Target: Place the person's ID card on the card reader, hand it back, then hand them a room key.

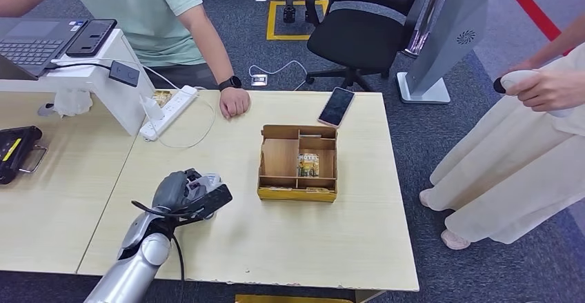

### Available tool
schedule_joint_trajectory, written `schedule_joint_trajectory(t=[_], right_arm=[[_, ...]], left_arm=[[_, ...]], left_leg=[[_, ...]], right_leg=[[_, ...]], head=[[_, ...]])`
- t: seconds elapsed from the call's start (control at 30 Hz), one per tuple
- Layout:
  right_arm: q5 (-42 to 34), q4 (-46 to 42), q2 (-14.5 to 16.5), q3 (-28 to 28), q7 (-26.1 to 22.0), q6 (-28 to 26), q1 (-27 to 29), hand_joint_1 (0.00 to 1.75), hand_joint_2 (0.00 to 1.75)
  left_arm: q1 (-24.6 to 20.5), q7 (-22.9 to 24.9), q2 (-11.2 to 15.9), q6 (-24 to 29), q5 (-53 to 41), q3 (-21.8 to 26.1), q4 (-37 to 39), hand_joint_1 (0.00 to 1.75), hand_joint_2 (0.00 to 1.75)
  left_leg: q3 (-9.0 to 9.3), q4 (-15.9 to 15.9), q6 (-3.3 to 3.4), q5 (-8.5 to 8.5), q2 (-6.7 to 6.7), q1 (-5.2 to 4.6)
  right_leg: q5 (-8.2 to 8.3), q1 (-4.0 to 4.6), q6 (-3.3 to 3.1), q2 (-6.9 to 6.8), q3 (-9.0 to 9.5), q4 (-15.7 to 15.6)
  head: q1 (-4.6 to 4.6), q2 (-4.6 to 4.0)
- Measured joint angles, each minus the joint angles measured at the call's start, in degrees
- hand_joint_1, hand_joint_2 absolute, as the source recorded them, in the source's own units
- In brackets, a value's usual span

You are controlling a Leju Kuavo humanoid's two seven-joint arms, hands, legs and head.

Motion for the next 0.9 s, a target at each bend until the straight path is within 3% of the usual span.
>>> schedule_joint_trajectory(t=[0.4, 0.63, 0.9], right_arm=[[0.00, 0.00, 0.02, -0.02, 0.05, 0.00, -0.01, 0.00, 0.00], [0.00, -0.02, 0.03, -0.78, -0.34, 0.00, 0.03, 0.00, 0.00], [0.00, -0.32, 0.30, -2.10, -1.19, 0.00, 0.07, 0.00, 0.00]], left_arm=[[-1.99, 4.35, -2.04, 4.17, -10.29, -3.42, 4.40, 1.75, 1.75], [-2.01, 1.55, -2.96, 6.28, -6.97, -3.43, 4.27, 1.75, 1.75], [-0.77, -2.59, -3.05, 8.85, -1.17, -2.22, -3.35, 1.75, 1.75]], left_leg=[[0.01, 0.00, 0.00, 0.00, 0.01, 0.01], [-0.01, 0.00, 0.00, 0.00, 0.00, 0.01], [-0.03, 0.00, 0.00, 0.00, -0.01, 0.01]], right_leg=[[0.00, 0.00, 0.00, 0.02, -0.01, 0.00], [0.00, 0.00, 0.00, 0.01, 0.00, 0.00], [0.00, 0.00, 0.00, 0.00, -0.01, 0.00]], head=[[-0.01, 0.00], [0.00, 0.00], [0.00, 0.00]])
